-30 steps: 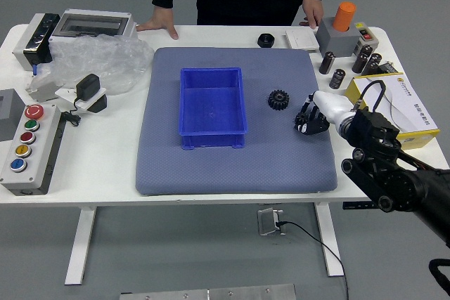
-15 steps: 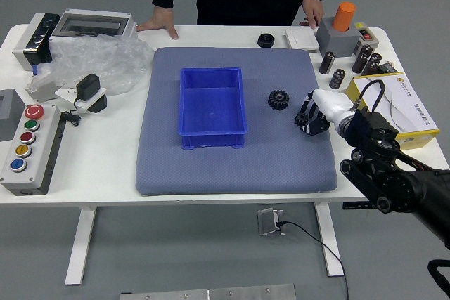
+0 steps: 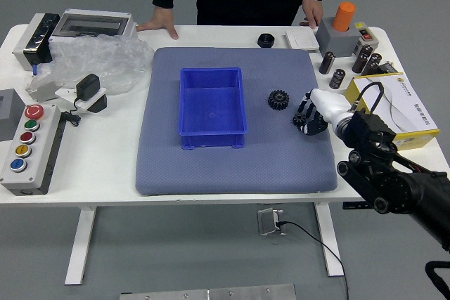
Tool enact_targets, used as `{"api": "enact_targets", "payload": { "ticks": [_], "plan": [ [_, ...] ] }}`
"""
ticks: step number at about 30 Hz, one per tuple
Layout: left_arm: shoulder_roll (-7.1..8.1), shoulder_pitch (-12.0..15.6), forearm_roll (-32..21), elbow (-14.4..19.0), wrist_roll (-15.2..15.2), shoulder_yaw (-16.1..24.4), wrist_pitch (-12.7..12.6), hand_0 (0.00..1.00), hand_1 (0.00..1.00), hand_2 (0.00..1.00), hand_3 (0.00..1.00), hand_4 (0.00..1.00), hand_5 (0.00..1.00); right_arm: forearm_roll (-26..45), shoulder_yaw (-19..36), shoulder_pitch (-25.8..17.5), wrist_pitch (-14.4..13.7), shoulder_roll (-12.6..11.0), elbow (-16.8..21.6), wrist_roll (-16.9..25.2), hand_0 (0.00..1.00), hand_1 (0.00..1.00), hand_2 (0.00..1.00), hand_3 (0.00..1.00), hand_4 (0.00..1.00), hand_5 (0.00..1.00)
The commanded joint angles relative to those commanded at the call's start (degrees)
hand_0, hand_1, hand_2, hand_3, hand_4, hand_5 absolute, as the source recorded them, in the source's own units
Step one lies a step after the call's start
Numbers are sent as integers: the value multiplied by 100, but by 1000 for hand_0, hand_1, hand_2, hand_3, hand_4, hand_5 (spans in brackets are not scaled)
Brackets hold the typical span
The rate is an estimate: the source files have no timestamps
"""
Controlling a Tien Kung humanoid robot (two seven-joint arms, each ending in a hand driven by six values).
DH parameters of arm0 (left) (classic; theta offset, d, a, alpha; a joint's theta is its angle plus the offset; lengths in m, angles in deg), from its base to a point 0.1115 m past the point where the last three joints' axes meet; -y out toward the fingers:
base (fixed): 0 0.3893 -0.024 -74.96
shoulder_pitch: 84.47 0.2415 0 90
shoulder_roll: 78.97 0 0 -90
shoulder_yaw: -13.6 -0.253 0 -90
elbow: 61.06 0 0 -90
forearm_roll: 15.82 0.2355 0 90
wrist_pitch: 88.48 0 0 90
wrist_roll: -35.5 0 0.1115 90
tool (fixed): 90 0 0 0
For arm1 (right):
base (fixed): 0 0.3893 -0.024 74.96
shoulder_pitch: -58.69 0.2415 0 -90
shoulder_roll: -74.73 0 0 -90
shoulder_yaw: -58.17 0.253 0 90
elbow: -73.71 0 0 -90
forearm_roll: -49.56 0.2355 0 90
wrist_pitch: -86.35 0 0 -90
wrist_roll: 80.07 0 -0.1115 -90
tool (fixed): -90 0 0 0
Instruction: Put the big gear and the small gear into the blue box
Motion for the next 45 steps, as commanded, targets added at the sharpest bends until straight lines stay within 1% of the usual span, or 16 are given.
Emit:
{"api": "enact_targets", "payload": {
  "ticks": [14,15,30,34,38,39,44,45],
  "plan": [
    [4,2,17,0,3,5,1,857,825,835,868,775,307,54,72,13,-90,33,-3,8,535,418,431,491,795,54],
    [5,3,18,0,2,4,1,856,824,835,868,775,308,55,73,9,-93,36,-6,7,530,416,429,489,783,54],
    [6,9,56,0,6,21,4,857,825,834,867,775,309,82,101,28,-112,43,17,-5,530,415,429,488,779,58],
    [8,8,65,0,7,27,4,857,825,833,867,775,309,81,112,34,-76,37,37,-26,532,415,432,494,771,55],
    [9,9,62,0,8,25,4,857,825,833,867,775,309,88,119,41,33,26,74,-91,532,415,432,494,771,55],
    [9,9,61,0,9,24,4,856,825,833,868,774,309,90,121,43,67,23,83,-111,569,429,457,529,785,101],
    [11,9,64,0,10,25,5,856,825,833,868,774,309,102,125,55,260,15,134,-220,569,429,457,529,785,101],
    [11,8,66,0,10,26,6,857,825,833,868,774,309,107,126,58,286,14,141,-234,592,433,512,596,709,346]
  ]
}}
